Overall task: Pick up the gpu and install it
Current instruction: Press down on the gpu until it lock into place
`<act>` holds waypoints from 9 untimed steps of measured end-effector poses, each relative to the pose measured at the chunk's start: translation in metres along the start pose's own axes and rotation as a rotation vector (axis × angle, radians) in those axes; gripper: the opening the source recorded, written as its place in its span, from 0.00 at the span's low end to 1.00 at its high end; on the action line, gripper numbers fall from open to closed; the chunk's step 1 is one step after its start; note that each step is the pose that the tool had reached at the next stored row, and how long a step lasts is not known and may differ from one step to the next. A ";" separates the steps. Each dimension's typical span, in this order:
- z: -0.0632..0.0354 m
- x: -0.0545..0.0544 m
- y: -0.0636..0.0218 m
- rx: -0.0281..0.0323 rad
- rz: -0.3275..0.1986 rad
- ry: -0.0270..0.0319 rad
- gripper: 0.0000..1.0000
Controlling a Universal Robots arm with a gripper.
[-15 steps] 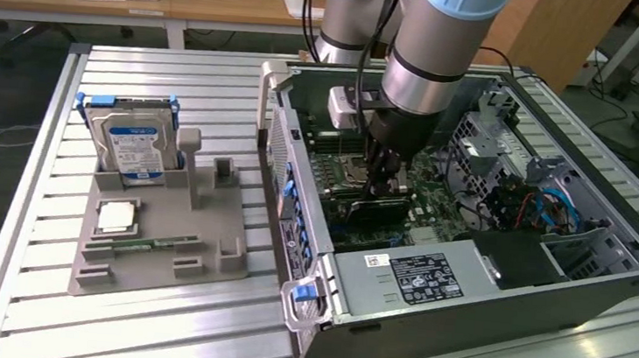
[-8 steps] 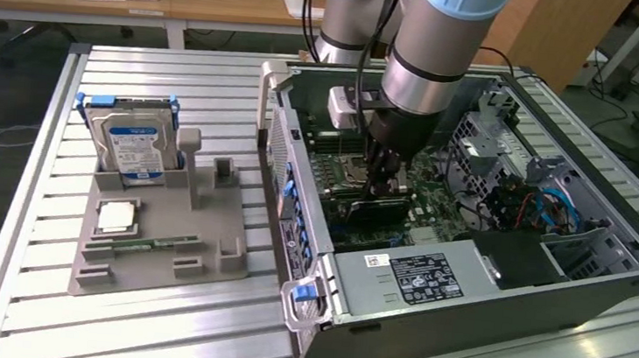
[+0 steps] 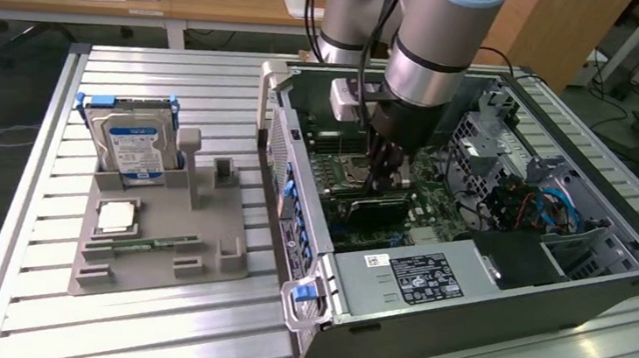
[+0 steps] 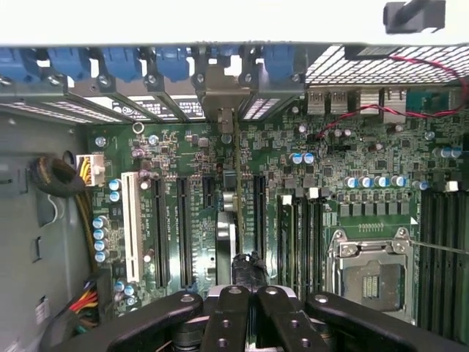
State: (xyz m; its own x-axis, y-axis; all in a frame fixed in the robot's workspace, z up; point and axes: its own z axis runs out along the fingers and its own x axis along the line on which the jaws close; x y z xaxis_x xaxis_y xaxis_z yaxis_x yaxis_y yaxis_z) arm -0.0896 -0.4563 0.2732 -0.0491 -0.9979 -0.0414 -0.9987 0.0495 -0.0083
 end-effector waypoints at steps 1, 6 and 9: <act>-0.0018 0.000 -0.0001 -0.0001 0.000 0.0001 0.11; -0.0120 0.000 -0.0003 0.0000 0.000 0.0001 0.11; -0.0187 -0.001 -0.0004 0.0000 0.000 0.0000 0.11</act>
State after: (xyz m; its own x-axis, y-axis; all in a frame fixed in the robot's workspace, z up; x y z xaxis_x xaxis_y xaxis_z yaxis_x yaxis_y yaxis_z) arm -0.0893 -0.4563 0.2919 -0.0490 -0.9979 -0.0414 -0.9987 0.0494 -0.0083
